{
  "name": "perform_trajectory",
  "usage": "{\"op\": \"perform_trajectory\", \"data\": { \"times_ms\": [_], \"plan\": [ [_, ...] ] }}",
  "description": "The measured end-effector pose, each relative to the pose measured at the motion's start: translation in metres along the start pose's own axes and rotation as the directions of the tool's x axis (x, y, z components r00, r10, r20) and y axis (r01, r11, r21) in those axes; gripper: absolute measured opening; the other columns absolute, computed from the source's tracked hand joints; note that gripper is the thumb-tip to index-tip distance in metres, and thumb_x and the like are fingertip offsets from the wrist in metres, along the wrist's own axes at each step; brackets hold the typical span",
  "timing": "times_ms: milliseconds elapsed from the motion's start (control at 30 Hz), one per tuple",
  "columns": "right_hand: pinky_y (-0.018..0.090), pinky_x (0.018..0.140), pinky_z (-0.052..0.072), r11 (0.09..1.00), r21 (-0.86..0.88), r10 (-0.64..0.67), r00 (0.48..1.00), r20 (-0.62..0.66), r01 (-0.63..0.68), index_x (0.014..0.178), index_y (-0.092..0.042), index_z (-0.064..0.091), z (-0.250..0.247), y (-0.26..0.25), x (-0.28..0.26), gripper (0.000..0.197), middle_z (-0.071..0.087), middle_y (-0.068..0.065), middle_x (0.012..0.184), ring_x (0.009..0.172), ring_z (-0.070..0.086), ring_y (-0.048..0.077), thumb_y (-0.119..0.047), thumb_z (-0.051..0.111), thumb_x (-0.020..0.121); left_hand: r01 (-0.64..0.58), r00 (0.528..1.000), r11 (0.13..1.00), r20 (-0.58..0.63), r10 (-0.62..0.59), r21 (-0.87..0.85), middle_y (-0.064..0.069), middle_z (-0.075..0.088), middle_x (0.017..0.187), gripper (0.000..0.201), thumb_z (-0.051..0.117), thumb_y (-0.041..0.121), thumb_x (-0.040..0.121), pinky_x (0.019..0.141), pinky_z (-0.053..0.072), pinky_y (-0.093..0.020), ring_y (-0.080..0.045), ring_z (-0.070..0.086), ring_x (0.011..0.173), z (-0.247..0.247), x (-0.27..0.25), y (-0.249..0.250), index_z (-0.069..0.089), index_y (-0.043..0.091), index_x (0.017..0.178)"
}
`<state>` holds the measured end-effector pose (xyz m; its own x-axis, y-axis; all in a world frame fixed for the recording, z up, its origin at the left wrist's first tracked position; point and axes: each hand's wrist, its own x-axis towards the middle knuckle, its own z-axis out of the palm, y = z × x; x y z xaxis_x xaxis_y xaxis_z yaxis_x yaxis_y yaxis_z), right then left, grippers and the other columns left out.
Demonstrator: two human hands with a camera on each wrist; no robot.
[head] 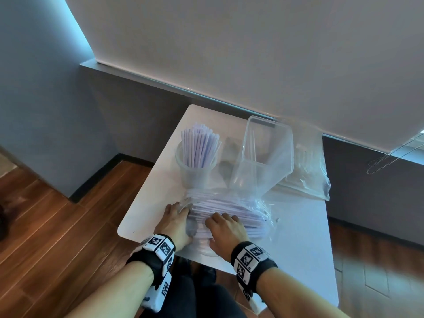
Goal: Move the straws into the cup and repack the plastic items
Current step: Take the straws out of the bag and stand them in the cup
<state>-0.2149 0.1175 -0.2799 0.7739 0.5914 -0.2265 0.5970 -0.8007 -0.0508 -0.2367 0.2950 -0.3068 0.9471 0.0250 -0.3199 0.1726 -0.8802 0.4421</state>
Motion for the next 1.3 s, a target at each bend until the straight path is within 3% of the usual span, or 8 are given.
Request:
{"op": "perform_trajectory", "data": {
  "times_ms": [200, 367, 467, 600, 800, 900, 1033, 1300],
  "plan": [
    [0.041, 0.089, 0.045, 0.999, 0.008, 0.031, 0.999, 0.009, -0.032, 0.117, -0.016, 0.057, 0.001, -0.006, 0.002, 0.039, 0.065, 0.003, 0.113, 0.103, 0.060, 0.029, -0.015, 0.061, 0.078, -0.011, 1.000, 1.000, 0.002, 0.011, -0.015, 0.004, 0.018, 0.158, 0.086, 0.072, 0.033, 0.075, 0.111, 0.037, -0.037, -0.021, 0.023, 0.139, -0.003, -0.003, 0.000, 0.029, 0.029, 0.148],
    [0.037, 0.068, 0.051, 0.997, 0.017, 0.069, 0.997, 0.023, -0.069, 0.093, -0.019, 0.067, 0.004, -0.008, 0.001, 0.035, 0.066, -0.002, 0.089, 0.078, 0.066, 0.024, -0.018, 0.074, 0.059, -0.036, 0.999, 0.999, -0.034, 0.035, -0.040, 0.009, 0.017, 0.159, 0.083, 0.074, 0.030, 0.076, 0.112, 0.032, -0.029, -0.018, 0.023, 0.139, -0.006, -0.006, 0.001, 0.031, 0.028, 0.147],
    [0.040, 0.075, 0.049, 0.998, 0.021, 0.064, 0.998, 0.023, -0.065, 0.094, -0.017, 0.068, 0.002, -0.010, 0.003, 0.028, 0.064, 0.002, 0.095, 0.085, 0.063, 0.027, -0.016, 0.069, 0.066, -0.039, 0.998, 0.998, -0.049, 0.037, -0.045, 0.011, 0.019, 0.157, 0.081, 0.075, 0.027, 0.074, 0.109, 0.032, -0.026, -0.016, 0.027, 0.137, -0.008, -0.009, 0.003, 0.035, 0.027, 0.145],
    [0.037, 0.062, 0.051, 0.995, 0.037, 0.090, 0.995, 0.031, -0.091, 0.088, -0.017, 0.065, 0.003, -0.013, 0.003, 0.040, 0.064, 0.000, 0.083, 0.070, 0.065, 0.024, -0.011, 0.075, 0.050, -0.012, 0.999, 0.998, -0.030, 0.011, -0.055, 0.006, 0.021, 0.156, 0.087, 0.077, 0.026, 0.073, 0.110, 0.035, -0.029, -0.018, 0.029, 0.137, -0.013, -0.011, 0.007, 0.032, 0.030, 0.147],
    [0.043, 0.090, 0.044, 0.996, 0.001, 0.088, 0.996, 0.033, -0.088, 0.118, -0.009, 0.055, 0.004, -0.013, 0.005, 0.039, 0.058, 0.008, 0.117, 0.107, 0.055, 0.031, -0.012, 0.058, 0.079, -0.006, 1.000, 1.000, -0.024, 0.006, -0.026, 0.003, 0.022, 0.155, 0.083, 0.077, 0.025, 0.077, 0.109, 0.031, -0.026, -0.020, 0.032, 0.137, -0.018, -0.012, 0.012, 0.032, 0.026, 0.147],
    [0.043, 0.092, 0.043, 0.995, -0.038, 0.090, 0.994, 0.065, -0.088, 0.113, -0.010, 0.059, 0.002, -0.015, 0.006, 0.033, 0.056, 0.008, 0.118, 0.108, 0.053, 0.031, -0.014, 0.058, 0.081, 0.009, 1.000, 1.000, -0.016, -0.010, -0.019, 0.001, 0.025, 0.153, 0.081, 0.077, 0.026, 0.078, 0.108, 0.034, -0.027, -0.021, 0.035, 0.136, -0.018, -0.012, 0.012, 0.033, 0.026, 0.147],
    [0.043, 0.095, 0.038, 0.995, -0.088, 0.062, 0.995, 0.082, -0.055, 0.114, -0.013, 0.056, 0.002, -0.016, 0.006, 0.031, 0.066, 0.007, 0.108, 0.102, 0.061, 0.030, -0.020, 0.058, 0.084, 0.027, 0.999, 0.999, -0.019, -0.028, -0.021, 0.000, 0.028, 0.152, 0.074, 0.075, 0.021, 0.077, 0.108, 0.037, -0.030, -0.021, 0.033, 0.137, -0.016, -0.011, 0.010, 0.040, 0.024, 0.142],
    [0.042, 0.096, 0.036, 0.999, 0.032, 0.016, 0.997, 0.077, -0.019, 0.113, -0.015, 0.054, 0.001, -0.011, 0.001, 0.033, 0.065, 0.007, 0.110, 0.103, 0.060, 0.030, -0.033, 0.049, 0.085, 0.033, 0.999, 0.999, -0.014, -0.033, -0.017, 0.000, 0.032, 0.147, 0.072, 0.076, 0.024, 0.073, 0.105, 0.040, -0.030, -0.020, 0.035, 0.134, -0.016, -0.010, 0.009, 0.044, 0.025, 0.138]
  ]
}}
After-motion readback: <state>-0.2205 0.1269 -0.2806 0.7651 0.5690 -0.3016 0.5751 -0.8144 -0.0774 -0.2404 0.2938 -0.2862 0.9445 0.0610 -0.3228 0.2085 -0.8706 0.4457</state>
